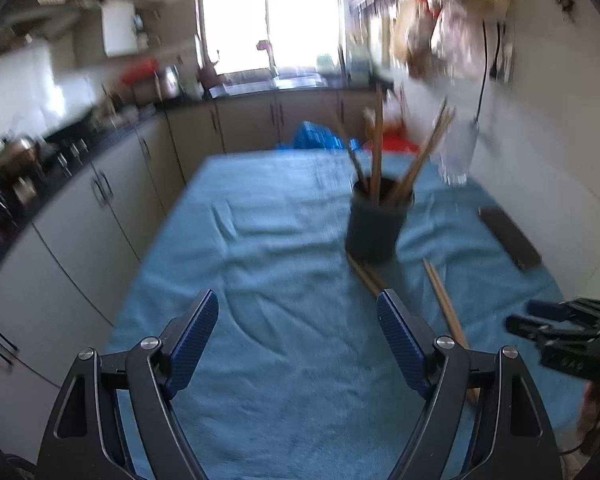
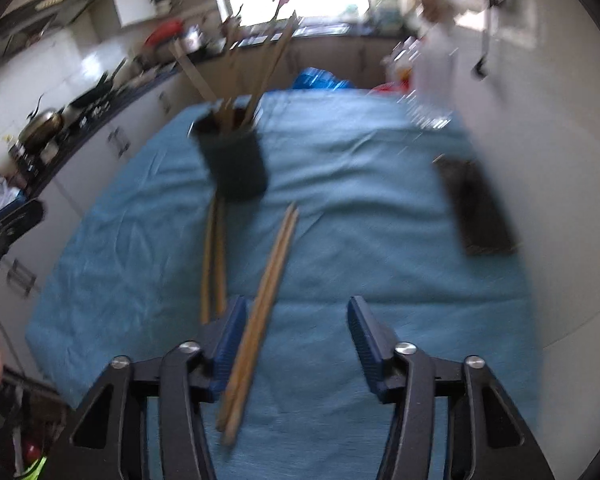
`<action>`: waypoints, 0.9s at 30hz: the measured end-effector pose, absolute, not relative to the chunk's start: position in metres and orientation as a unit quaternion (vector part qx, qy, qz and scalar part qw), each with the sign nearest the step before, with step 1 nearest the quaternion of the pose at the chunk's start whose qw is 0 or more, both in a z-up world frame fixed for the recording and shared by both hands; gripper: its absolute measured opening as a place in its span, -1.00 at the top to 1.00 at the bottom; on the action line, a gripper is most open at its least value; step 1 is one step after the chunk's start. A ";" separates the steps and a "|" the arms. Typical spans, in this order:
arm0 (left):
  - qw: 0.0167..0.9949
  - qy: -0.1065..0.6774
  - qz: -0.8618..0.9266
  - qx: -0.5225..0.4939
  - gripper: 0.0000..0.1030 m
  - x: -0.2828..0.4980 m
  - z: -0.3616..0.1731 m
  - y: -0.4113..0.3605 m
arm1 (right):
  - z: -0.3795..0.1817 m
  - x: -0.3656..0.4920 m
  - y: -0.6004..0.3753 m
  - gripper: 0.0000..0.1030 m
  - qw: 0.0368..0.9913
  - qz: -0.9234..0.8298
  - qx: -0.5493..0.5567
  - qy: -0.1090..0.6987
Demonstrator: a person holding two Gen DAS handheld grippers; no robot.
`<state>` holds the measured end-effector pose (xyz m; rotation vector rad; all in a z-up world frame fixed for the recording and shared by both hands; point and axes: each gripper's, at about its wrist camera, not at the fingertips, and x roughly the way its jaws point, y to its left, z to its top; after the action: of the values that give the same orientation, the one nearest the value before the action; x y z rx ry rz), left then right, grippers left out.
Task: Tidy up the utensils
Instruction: 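Move both grippers back to the loose chopsticks and close each on one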
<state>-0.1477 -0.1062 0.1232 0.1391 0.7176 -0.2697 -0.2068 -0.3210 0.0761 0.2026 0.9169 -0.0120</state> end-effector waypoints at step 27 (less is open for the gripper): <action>0.844 0.487 -0.187 0.127 0.64 -0.098 0.009 -0.209 | 0.018 -0.196 -0.340 0.37 0.873 0.012 0.162 0.459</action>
<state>-0.0980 -0.2091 0.0086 0.2681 1.0284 -0.3952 -0.1962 -0.3400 0.0180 0.3392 0.9599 0.0246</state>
